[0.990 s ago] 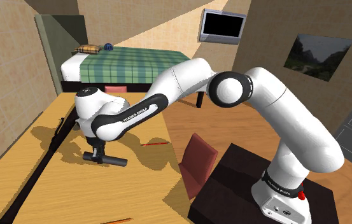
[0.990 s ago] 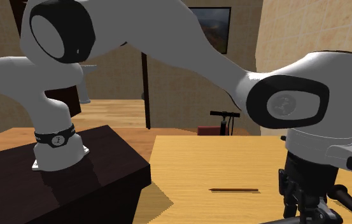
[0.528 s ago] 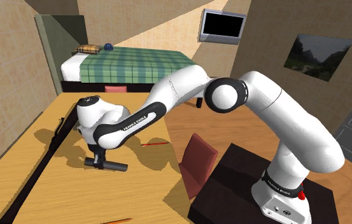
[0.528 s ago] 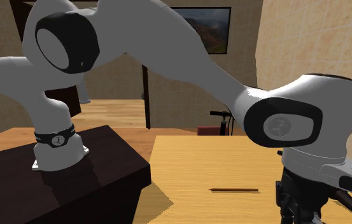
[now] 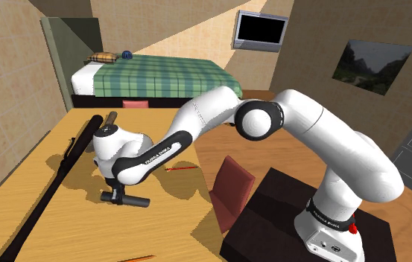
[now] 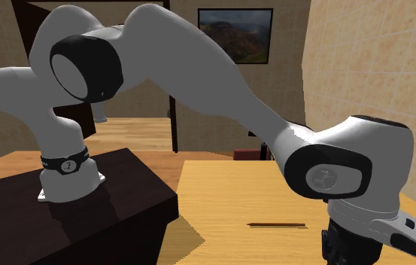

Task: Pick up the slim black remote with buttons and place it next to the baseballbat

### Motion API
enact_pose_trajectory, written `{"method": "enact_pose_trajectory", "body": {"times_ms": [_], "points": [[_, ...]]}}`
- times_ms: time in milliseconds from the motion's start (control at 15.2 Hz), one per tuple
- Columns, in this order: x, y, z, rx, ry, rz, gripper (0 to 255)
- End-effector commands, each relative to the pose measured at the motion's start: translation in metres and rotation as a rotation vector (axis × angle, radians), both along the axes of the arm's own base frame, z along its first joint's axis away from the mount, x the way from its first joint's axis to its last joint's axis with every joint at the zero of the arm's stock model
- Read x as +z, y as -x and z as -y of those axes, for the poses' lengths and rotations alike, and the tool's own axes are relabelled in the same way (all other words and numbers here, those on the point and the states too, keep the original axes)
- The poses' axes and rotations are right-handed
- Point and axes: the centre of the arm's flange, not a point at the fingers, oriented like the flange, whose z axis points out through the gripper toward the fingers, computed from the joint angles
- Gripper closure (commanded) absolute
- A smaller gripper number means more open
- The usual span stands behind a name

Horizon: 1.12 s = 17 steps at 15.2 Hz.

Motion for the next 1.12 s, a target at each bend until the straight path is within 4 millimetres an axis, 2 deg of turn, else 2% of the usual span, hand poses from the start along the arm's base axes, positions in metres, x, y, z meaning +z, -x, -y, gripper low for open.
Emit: {"method": "enact_pose_trajectory", "body": {"times_ms": [0,330,792,858,1056], "points": [[-0.011,0.0,-0.001,0.0,0.0,0.001,255],[-0.035,0.0,-0.001,0.0,0.0,0.001,255],[-0.035,0.0,-0.001,0.0,0.0,0.001,255],[-0.034,0.0,-0.001,0.0,0.0,0.001,0],[-0.034,0.0,-0.001,0.0,0.0,0.001,0]]}}
